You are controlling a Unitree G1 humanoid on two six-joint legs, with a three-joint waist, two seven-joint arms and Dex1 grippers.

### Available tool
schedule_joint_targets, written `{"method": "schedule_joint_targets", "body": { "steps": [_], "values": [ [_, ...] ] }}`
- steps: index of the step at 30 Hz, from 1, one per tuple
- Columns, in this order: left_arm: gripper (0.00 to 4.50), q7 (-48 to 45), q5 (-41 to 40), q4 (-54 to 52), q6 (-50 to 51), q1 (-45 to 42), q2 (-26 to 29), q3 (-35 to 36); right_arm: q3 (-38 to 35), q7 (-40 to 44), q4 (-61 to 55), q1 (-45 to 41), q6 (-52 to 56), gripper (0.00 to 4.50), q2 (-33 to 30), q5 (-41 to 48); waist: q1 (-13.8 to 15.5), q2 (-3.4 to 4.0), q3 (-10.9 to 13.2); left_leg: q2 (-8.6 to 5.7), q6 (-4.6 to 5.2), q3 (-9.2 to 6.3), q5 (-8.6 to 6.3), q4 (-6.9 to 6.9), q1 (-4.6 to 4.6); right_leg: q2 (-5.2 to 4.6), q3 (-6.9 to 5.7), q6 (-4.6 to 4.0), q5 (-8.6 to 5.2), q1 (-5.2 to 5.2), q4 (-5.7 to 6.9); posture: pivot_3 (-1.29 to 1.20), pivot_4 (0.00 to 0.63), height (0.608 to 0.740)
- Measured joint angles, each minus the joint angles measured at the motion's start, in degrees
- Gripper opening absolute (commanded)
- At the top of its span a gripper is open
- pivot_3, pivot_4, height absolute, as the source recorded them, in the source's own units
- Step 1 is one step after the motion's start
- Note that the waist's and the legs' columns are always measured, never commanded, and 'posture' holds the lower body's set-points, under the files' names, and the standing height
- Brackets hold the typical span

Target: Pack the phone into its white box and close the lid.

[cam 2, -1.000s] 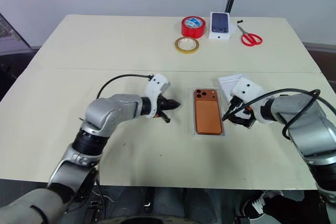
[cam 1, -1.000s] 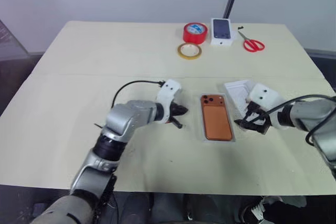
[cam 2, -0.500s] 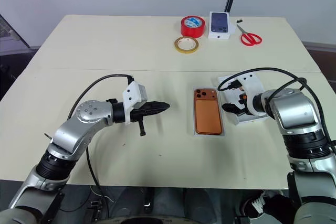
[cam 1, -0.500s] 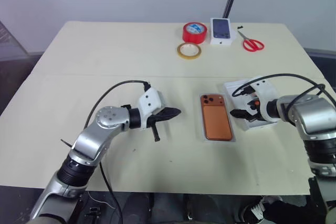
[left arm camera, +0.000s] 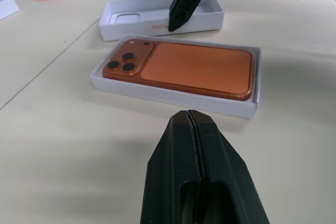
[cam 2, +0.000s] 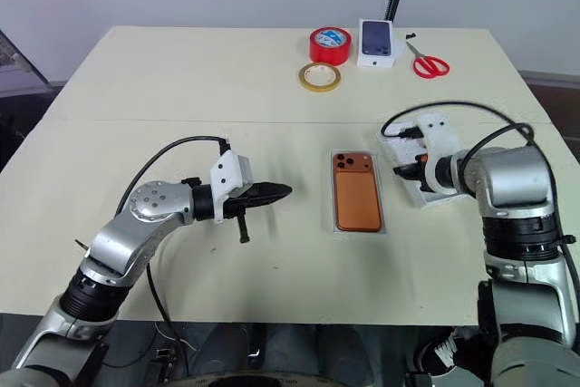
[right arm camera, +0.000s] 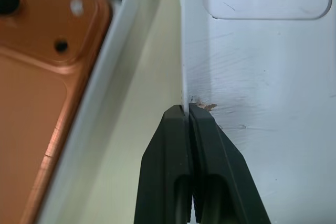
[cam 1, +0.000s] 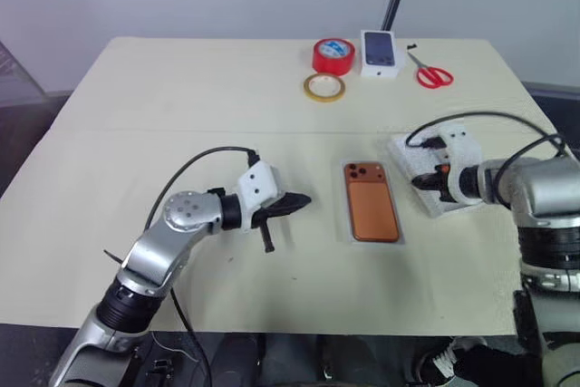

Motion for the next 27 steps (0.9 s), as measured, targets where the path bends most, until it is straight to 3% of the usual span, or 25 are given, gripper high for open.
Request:
{"method": "schedule_joint_targets", "body": {
  "steps": [3,5,8,11,14,16,21,24,27],
  "values": [
    [0.00,3.4,-0.4,2.6,0.2,-0.2,-2.1,3.9,-8.8,-2.0,-0.7,-4.7,3.3,0.04,3.1,5.6,0.1,0.01,0.0,0.03,0.00,-0.02,0.00,0.00,0.00,0.02,-0.01,0.00,0.00,0.00,0.01,0.00,0.150,0.717],
    [0.00,6.7,-1.1,6.1,0.4,-1.2,-3.8,7.6,-14.4,-5.2,-0.6,-6.3,3.4,0.04,5.8,16.0,0.2,0.00,0.0,0.03,0.00,-0.03,0.00,0.00,0.00,0.02,-0.02,0.00,0.00,0.02,0.01,0.00,0.150,0.717],
    [0.00,8.9,-1.4,9.4,0.5,-2.6,-4.3,11.4,-16.1,-14.5,-0.2,-5.7,3.4,0.04,8.9,34.2,0.1,-0.01,0.0,0.02,0.03,0.04,-0.01,0.01,-0.03,0.00,-0.03,0.01,0.00,0.01,0.01,0.00,0.150,0.717],
    [0.00,9.3,-1.2,12.0,0.1,-3.1,-4.4,12.3,-17.1,-31.3,3.0,-5.2,2.3,0.04,14.5,57.1,0.0,-0.02,0.0,0.03,0.03,0.04,-0.01,0.05,-0.04,0.00,-0.03,0.01,0.01,0.00,0.04,0.00,0.150,0.717],
    [0.00,9.3,-1.1,12.7,-0.4,-3.6,-4.4,12.5,-7.2,-54.8,0.8,2.5,-11.2,0.04,15.5,87.1,0.1,-0.04,0.0,0.06,0.08,0.00,-0.03,0.11,-0.15,0.00,-0.06,0.01,0.00,0.00,0.01,0.00,0.150,0.717],
    [0.00,9.3,-1.0,12.7,-0.4,-3.6,-4.5,12.3,-4.5,-63.7,-2.4,6.9,-17.7,0.04,19.6,93.5,-0.1,-0.04,0.0,0.04,0.09,0.03,-0.03,0.17,-0.18,0.01,-0.04,0.02,0.01,-0.03,0.04,0.00,0.150,0.717],
    [0.00,9.5,-0.7,12.5,-0.6,-3.4,-5.5,11.9,-1.7,-74.3,-9.9,13.3,-26.2,0.04,24.7,95.9,-0.1,-0.03,0.0,0.04,0.08,0.02,-0.03,0.17,-0.16,0.04,-0.04,0.03,0.01,-0.06,0.09,0.00,0.150,0.717],
    [0.00,9.6,0.2,12.1,-0.6,-3.3,-7.1,9.1,-1.2,-77.8,-11.6,15.7,-28.6,0.92,25.9,96.2,0.0,-0.03,0.0,0.03,0.08,0.03,-0.03,0.16,-0.15,0.05,-0.04,0.02,0.01,-0.05,0.08,0.00,0.150,0.717],
    [0.00,9.5,0.9,12.0,-0.6,-3.5,-9.0,5.5,-1.1,-78.3,-11.6,16.0,-29.0,2.49,24.1,96.2,0.0,-0.02,0.0,0.04,0.08,0.03,-0.03,0.15,-0.14,0.07,-0.03,0.02,0.01,-0.05,0.08,0.00,0.150,0.717]
  ]
}}
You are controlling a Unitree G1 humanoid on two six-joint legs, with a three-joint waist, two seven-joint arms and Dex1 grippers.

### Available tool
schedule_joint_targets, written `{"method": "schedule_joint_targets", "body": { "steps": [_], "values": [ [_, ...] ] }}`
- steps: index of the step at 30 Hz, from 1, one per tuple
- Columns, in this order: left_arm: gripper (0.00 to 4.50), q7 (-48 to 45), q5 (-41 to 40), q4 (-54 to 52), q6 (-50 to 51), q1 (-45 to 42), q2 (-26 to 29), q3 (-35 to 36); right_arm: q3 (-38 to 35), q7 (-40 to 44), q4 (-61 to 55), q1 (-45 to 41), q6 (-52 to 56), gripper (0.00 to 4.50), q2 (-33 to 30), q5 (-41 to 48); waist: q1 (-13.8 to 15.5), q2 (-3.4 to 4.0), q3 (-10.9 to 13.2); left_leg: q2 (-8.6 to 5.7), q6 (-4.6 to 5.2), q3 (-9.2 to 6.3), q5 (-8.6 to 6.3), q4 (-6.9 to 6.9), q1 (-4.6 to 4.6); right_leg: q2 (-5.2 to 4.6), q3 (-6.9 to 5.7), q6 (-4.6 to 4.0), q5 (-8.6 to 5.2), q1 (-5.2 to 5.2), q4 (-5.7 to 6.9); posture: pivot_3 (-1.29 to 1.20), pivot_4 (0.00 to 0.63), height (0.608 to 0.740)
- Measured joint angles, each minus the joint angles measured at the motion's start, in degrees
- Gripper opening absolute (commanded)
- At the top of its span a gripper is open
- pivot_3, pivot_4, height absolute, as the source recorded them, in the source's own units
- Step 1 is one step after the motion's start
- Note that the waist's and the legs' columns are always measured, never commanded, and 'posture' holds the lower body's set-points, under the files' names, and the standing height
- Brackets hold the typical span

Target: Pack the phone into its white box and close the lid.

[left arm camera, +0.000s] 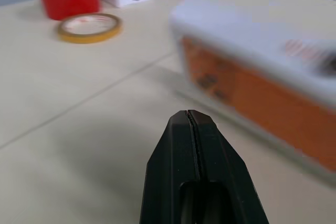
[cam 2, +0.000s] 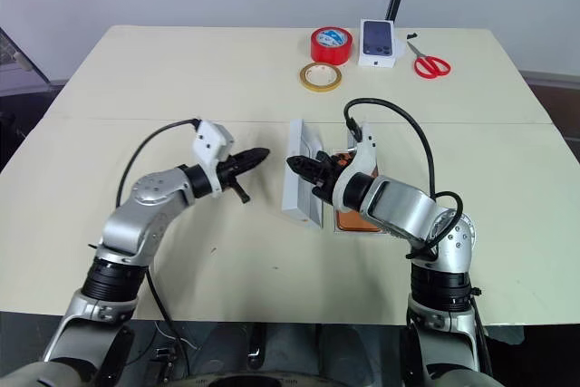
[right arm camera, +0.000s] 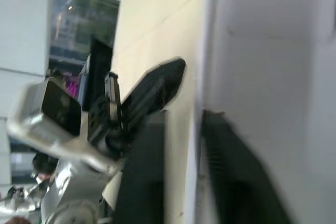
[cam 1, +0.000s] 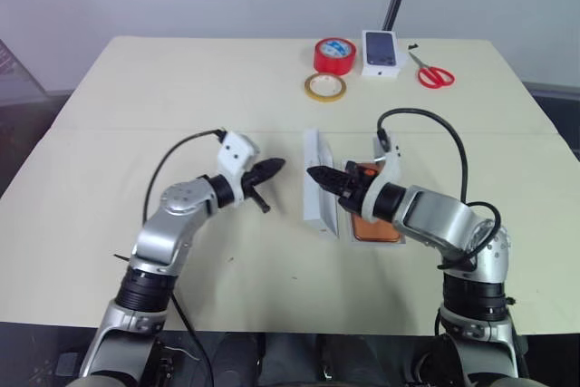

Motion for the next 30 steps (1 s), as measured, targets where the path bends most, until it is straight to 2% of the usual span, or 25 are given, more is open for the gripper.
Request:
{"method": "schedule_joint_targets", "body": {
  "steps": [1,3,6,8,10,14,15,18,25,30],
  "values": [
    [0.00,-0.1,0.2,0.0,0.0,-0.1,-0.7,-0.7,0.1,0.6,0.1,-0.2,0.4,2.96,-1.8,0.0,0.0,0.00,0.0,0.00,0.00,-0.01,0.00,0.01,0.00,0.01,0.00,0.00,0.00,0.00,-0.01,0.00,0.150,0.717],
    [0.00,-0.1,0.6,0.1,0.0,-1.0,-2.3,-2.4,0.9,4.1,1.1,-2.4,3.6,3.99,-11.0,0.1,0.2,0.05,0.0,-0.05,0.01,0.03,0.00,0.03,-0.01,0.00,-0.01,0.00,0.00,0.02,-0.03,0.00,0.150,0.717],
    [0.00,-0.6,1.2,0.8,0.0,-2.7,-4.1,-4.3,2.2,9.9,2.6,-6.9,8.1,3.99,-26.3,0.1,0.2,0.09,0.1,-0.02,0.05,0.03,-0.02,-0.01,0.00,0.02,-0.01,-0.01,0.00,0.03,-0.08,0.00,0.150,0.717],
    [0.00,-0.9,1.3,1.3,0.0,-3.3,-5.5,-5.0,2.4,13.5,3.4,-9.1,9.7,3.99,-32.7,-0.6,0.1,0.07,0.0,0.05,0.05,0.03,-0.02,-0.06,0.01,0.04,0.02,-0.02,-0.01,0.04,-0.14,0.00,0.150,0.717],
    [0.00,-1.3,1.6,1.7,0.0,-3.6,-6.8,-6.5,2.7,18.2,4.4,-9.6,10.8,3.99,-36.9,-4.9,0.1,0.07,0.0,0.07,0.07,0.04,-0.03,-0.09,0.03,0.06,0.06,-0.02,-0.01,0.04,-0.15,0.00,0.150,0.717],
    [0.00,-2.0,1.8,1.8,0.0,-3.6,-8.6,-9.0,4.7,28.0,4.7,-8.7,11.6,2.16,-42.2,-19.1,0.3,0.07,0.0,0.06,0.07,0.05,-0.03,-0.04,0.02,0.04,0.08,-0.01,-0.01,0.04,-0.13,0.00,0.150,0.717],
    [0.00,-2.1,1.8,1.8,0.0,-3.6,-9.0,-9.2,5.5,30.3,4.4,-8.3,11.6,1.54,-43.0,-22.5,0.3,0.07,0.0,0.06,0.07,0.06,-0.03,-0.04,0.02,0.03,0.09,-0.01,-0.01,0.05,-0.13,0.00,0.150,0.717],
    [0.00,-1.9,2.2,2.0,0.1,-3.7,-9.8,-10.1,7.8,36.9,3.3,-7.2,11.0,0.03,-44.1,-32.0,0.3,0.08,0.0,0.05,0.07,0.05,-0.03,-0.03,0.02,0.02,0.09,-0.01,-0.01,0.05,-0.13,0.00,0.150,0.717],
    [0.00,-0.6,2.2,2.0,1.2,-3.8,-10.8,-10.0,16.1,50.3,-4.0,-5.1,3.7,0.03,-45.3,-55.1,0.3,0.08,0.0,0.04,0.06,0.04,-0.03,-0.03,0.03,0.01,0.08,-0.01,0.00,0.04,-0.13,0.00,0.150,0.717],
    [0.00,1.3,1.6,1.9,4.9,-3.8,-8.9,-6.4,17.2,56.5,-4.3,-4.5,1.5,0.03,-45.2,-63.9,0.3,0.08,0.0,0.04,0.06,0.03,-0.03,-0.02,0.04,0.01,0.08,-0.01,0.00,0.04,-0.13,0.00,0.150,0.717]
  ]
}}
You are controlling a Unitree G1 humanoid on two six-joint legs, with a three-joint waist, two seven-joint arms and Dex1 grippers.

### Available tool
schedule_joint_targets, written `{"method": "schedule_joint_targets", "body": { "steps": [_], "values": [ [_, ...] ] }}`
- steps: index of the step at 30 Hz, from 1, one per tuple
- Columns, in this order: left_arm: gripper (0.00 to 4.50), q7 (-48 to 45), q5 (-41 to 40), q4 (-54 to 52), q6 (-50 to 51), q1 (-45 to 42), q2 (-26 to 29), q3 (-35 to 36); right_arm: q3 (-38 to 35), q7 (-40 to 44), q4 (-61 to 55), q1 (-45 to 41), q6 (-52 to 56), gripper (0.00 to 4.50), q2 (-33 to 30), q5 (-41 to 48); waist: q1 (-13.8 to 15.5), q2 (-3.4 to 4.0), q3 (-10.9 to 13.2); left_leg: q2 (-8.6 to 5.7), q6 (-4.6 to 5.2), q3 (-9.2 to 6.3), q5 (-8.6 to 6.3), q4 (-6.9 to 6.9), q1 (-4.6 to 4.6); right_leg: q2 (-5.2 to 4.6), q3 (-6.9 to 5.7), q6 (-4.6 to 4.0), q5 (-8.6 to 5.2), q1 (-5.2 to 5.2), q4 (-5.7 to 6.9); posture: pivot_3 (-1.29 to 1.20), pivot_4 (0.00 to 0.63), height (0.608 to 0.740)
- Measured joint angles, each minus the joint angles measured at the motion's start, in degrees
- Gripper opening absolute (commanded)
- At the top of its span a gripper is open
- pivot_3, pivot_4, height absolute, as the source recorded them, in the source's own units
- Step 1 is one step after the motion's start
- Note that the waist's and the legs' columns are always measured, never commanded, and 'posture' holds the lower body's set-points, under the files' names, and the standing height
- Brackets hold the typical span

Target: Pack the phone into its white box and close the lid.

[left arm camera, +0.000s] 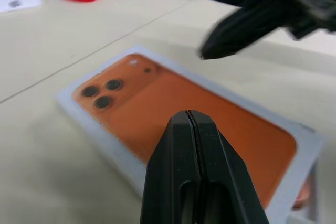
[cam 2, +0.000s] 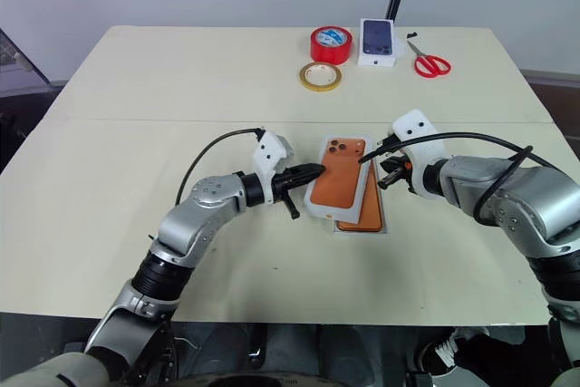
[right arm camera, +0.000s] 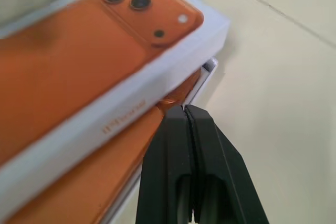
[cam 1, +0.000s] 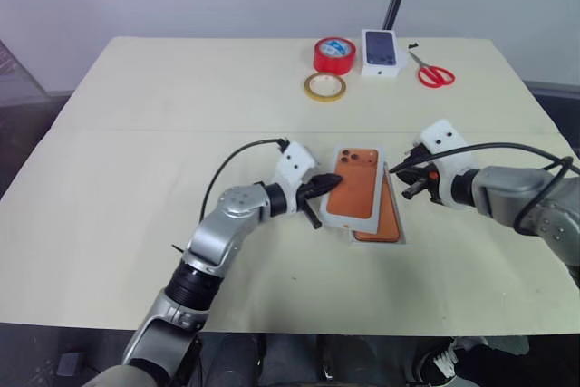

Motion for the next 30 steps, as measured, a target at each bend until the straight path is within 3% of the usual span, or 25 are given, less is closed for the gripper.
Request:
{"method": "schedule_joint_targets", "body": {
  "steps": [8,17,30],
  "values": [
    [0.00,1.9,0.4,2.7,4.6,-1.0,2.7,2.4,1.5,6.8,-0.3,0.8,-0.8,0.03,2.2,-9.7,0.1,0.00,0.0,-0.04,0.00,-0.02,0.00,0.04,0.01,-0.04,-0.03,0.00,0.00,0.03,0.01,0.00,0.150,0.717],
    [0.00,0.2,3.1,11.2,4.4,-6.3,0.8,-1.1,2.8,9.4,-0.6,0.7,-0.3,0.03,8.8,-16.3,0.1,-0.01,0.0,-0.07,-0.01,-0.03,0.00,0.03,0.00,-0.04,-0.06,0.01,0.00,0.02,0.01,0.00,0.150,0.717],
    [0.00,-6.8,2.9,7.0,7.0,-6.3,0.9,-4.9,-0.2,11.0,-3.2,1.2,3.5,0.03,9.8,-20.5,0.1,0.00,0.0,-0.07,-0.01,-0.04,0.01,0.04,0.01,-0.06,-0.05,0.01,0.00,0.04,0.02,0.00,0.150,0.717]
  ]
}}
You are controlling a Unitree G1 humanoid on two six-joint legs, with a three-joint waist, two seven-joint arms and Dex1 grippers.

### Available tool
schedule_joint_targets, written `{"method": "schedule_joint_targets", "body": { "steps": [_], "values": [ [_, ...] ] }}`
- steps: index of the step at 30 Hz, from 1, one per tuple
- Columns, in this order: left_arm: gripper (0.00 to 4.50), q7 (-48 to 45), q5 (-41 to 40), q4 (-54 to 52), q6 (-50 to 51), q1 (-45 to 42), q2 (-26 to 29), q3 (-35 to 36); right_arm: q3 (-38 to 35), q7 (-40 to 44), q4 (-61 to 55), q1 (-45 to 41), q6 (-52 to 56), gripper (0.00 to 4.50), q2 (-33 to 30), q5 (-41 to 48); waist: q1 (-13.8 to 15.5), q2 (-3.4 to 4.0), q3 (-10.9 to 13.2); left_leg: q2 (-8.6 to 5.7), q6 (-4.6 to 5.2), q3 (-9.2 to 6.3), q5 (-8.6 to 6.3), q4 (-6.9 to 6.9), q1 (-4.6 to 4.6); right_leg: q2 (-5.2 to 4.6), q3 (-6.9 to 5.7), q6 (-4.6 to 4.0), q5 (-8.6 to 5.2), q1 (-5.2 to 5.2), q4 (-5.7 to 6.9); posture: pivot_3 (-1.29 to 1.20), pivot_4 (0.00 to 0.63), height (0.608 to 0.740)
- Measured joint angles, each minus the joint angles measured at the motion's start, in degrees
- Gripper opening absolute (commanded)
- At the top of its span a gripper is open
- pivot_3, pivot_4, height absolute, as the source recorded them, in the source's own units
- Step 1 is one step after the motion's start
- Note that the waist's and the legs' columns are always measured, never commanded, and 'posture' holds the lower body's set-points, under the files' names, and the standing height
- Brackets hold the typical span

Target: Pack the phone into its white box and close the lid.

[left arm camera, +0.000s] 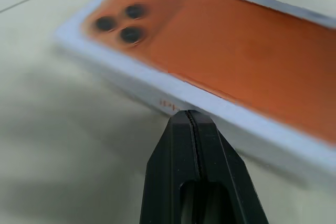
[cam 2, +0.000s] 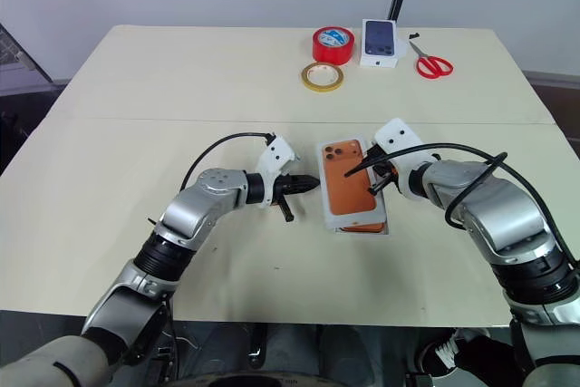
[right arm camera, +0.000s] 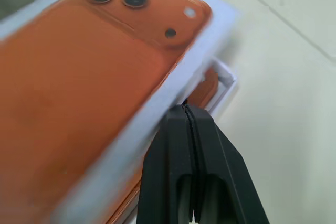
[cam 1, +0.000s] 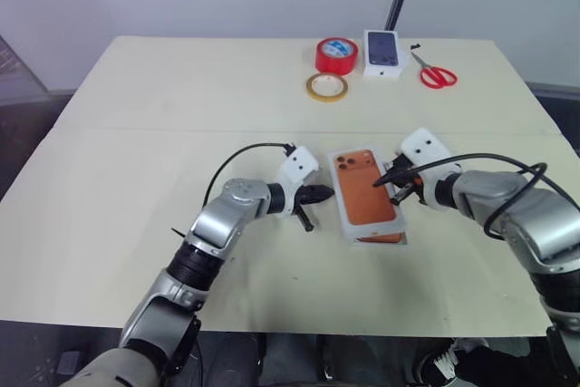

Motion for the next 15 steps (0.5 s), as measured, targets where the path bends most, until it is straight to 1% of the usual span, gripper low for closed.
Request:
{"method": "schedule_joint_targets", "body": {
  "steps": [15],
  "values": [
    [0.00,-0.2,0.1,-1.1,0.2,0.0,-1.5,-0.5,-4.0,1.6,-3.9,4.5,4.0,0.03,-0.3,-1.6,0.0,0.00,0.0,0.00,0.00,-0.01,0.00,0.02,0.02,0.01,0.00,0.00,0.00,0.04,0.00,0.00,0.150,0.717]
  ]
}}
